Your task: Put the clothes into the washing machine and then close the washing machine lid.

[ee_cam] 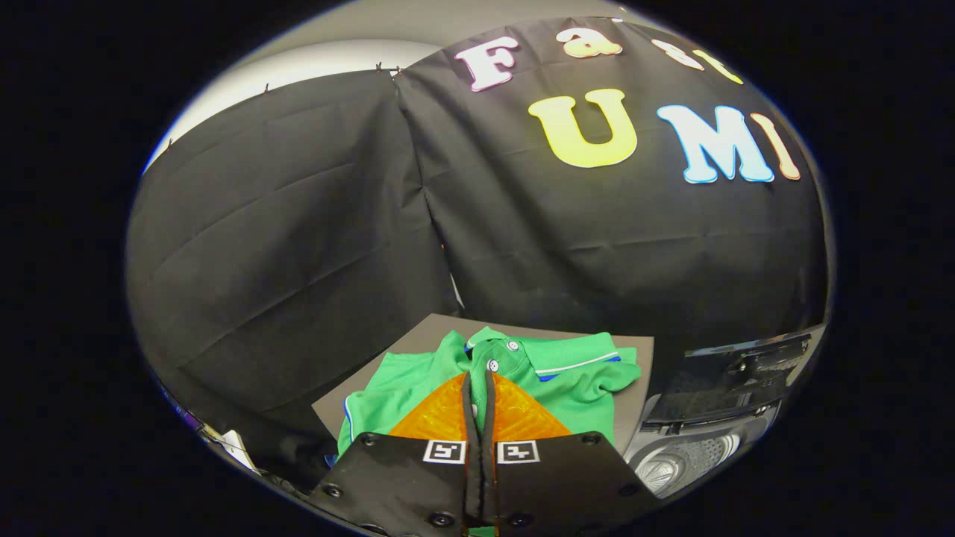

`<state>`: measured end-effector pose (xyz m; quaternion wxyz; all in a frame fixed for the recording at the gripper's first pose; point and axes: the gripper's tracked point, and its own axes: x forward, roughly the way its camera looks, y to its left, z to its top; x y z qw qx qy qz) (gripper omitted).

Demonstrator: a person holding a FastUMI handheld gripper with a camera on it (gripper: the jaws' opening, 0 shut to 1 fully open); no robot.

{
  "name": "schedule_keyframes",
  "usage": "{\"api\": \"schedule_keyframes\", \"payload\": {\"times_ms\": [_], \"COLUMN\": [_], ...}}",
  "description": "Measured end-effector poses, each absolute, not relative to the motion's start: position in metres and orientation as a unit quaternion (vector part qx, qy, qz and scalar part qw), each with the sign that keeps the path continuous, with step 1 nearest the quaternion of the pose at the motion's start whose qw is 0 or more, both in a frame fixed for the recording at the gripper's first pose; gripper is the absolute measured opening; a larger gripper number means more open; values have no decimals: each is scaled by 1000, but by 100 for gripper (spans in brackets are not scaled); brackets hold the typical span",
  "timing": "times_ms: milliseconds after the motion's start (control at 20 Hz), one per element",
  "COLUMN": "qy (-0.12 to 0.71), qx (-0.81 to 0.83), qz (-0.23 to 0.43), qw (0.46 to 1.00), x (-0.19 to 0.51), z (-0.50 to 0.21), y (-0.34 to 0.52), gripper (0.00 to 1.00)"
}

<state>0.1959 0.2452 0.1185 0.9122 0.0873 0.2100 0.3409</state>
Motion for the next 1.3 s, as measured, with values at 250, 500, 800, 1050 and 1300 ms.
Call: {"api": "schedule_keyframes", "payload": {"times_ms": [250,500,800,1050,1300], "qy": [193,191,175,169,176], "qx": [93,116,105,101,100], "qz": [310,271,226,182,132], "qw": [926,936,953,963,970], "x": [194,201,207,213,219], "z": [117,111,108,103,86], "y": [193,136,76,26,-26], "gripper": [1,2,2,2,1]}}
